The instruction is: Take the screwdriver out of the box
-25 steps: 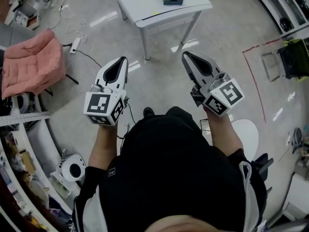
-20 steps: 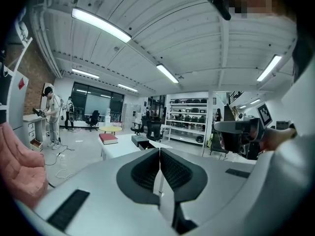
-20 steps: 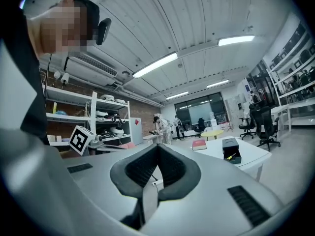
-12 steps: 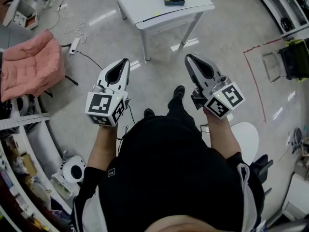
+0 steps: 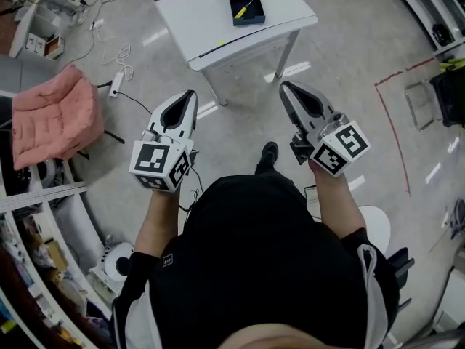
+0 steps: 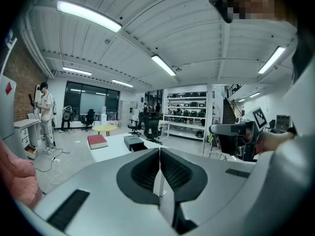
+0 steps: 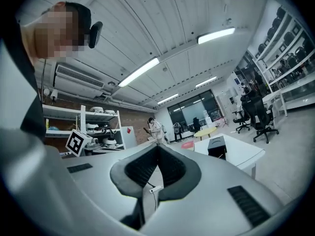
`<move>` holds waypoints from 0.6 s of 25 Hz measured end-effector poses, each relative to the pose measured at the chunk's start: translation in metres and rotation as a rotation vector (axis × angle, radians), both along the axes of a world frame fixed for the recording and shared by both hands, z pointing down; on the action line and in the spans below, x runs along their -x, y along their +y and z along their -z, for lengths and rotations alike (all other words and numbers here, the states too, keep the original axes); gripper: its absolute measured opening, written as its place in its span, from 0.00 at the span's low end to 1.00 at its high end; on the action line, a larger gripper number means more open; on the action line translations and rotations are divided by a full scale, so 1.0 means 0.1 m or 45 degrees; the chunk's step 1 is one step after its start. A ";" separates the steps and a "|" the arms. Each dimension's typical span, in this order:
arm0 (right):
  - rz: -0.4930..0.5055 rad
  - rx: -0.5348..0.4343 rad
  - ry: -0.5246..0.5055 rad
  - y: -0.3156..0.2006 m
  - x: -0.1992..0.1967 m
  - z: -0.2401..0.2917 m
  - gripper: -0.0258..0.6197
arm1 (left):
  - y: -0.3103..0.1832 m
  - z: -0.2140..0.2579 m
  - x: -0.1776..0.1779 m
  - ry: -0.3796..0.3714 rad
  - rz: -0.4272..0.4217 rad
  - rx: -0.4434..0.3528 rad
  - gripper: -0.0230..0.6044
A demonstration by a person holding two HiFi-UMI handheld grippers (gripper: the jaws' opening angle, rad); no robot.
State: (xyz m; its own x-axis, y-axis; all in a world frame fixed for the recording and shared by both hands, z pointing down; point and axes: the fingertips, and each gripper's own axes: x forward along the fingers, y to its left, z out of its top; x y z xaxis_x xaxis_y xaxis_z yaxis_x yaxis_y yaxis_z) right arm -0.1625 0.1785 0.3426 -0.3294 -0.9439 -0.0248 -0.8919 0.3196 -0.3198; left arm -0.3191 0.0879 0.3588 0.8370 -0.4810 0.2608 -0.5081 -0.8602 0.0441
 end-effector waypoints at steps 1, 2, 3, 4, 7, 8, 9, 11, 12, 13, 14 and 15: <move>0.000 -0.010 -0.008 -0.06 -0.18 0.01 0.09 | -0.05 0.02 -0.17 -0.002 0.000 -0.003 0.06; 0.001 -0.020 -0.015 -0.11 -0.35 0.02 0.09 | -0.10 0.05 -0.35 -0.005 -0.001 -0.007 0.06; 0.004 -0.030 -0.020 -0.16 -0.50 0.05 0.09 | -0.13 0.07 -0.51 -0.012 -0.005 -0.015 0.06; 0.008 -0.039 -0.023 -0.18 -0.60 0.08 0.09 | -0.15 0.10 -0.63 -0.022 -0.013 -0.026 0.06; 0.023 -0.053 -0.023 -0.19 -0.81 0.15 0.09 | -0.16 0.16 -0.95 -0.031 -0.037 -0.048 0.06; 0.031 -0.052 -0.020 -0.19 -0.91 0.16 0.09 | -0.16 0.17 -1.09 -0.029 -0.041 -0.050 0.06; 0.039 -0.047 -0.017 -0.19 -1.03 0.16 0.08 | -0.17 0.17 -1.23 -0.029 -0.042 -0.051 0.06; 0.047 -0.029 -0.012 -0.21 -1.24 0.16 0.08 | -0.21 0.17 -1.47 -0.027 -0.037 -0.046 0.06; 0.046 -0.018 -0.012 -0.22 -1.33 0.14 0.09 | -0.24 0.16 -1.56 -0.025 -0.034 -0.039 0.06; 0.044 -0.007 -0.013 -0.24 -1.41 0.12 0.09 | -0.27 0.14 -1.63 -0.027 -0.030 -0.031 0.06; 0.044 0.003 -0.017 -0.26 -1.48 0.10 0.09 | -0.30 0.10 -1.68 -0.034 -0.025 -0.025 0.06; 0.045 0.010 -0.021 -0.28 -1.54 0.07 0.09 | -0.34 0.06 -1.73 -0.043 -0.018 -0.020 0.06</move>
